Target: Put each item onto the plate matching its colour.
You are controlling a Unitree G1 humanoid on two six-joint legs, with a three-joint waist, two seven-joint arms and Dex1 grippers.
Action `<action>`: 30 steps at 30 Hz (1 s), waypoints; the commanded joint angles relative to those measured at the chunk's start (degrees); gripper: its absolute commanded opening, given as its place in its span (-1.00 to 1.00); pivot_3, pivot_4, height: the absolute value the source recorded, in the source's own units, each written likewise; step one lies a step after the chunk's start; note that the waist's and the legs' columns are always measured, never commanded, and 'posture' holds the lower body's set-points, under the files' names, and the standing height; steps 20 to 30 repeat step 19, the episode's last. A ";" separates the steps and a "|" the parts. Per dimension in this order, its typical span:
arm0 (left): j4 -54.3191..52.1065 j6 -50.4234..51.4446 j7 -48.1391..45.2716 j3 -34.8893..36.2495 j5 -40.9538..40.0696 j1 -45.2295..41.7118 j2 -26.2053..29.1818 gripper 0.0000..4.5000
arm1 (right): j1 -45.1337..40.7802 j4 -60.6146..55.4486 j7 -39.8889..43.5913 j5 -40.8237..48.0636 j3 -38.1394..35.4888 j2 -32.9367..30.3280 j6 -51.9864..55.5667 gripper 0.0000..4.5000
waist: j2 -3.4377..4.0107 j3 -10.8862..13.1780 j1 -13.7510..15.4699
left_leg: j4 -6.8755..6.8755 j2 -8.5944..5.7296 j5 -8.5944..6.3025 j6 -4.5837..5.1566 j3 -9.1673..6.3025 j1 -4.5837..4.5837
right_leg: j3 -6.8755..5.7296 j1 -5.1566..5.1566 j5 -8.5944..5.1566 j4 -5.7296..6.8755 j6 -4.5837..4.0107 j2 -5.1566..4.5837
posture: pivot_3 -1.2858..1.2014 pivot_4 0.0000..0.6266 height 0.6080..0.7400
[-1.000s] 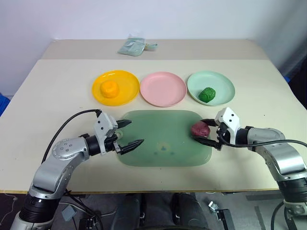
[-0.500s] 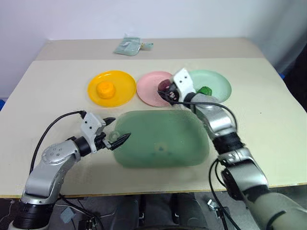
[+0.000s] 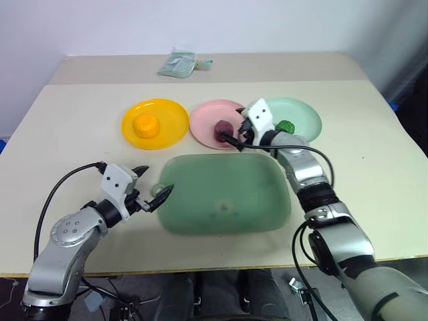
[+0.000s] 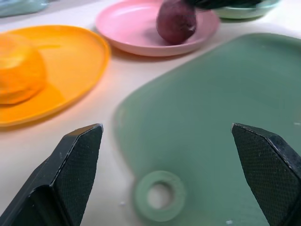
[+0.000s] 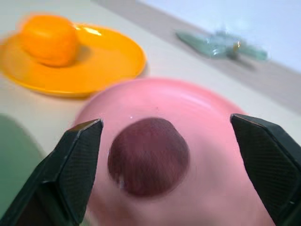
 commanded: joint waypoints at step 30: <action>3.10 -3.04 2.63 17.28 -0.05 9.80 -0.13 1.00 | 17.25 -9.45 15.17 10.33 -12.29 -20.33 10.93 0.98 | -0.01 -0.01 -0.10 | 0.01 0.08 -0.06 0.05 0.08 0.09 | 0.11 -0.03 -0.02 -0.08 -0.07 -0.34 | 0.03 -0.52 1.00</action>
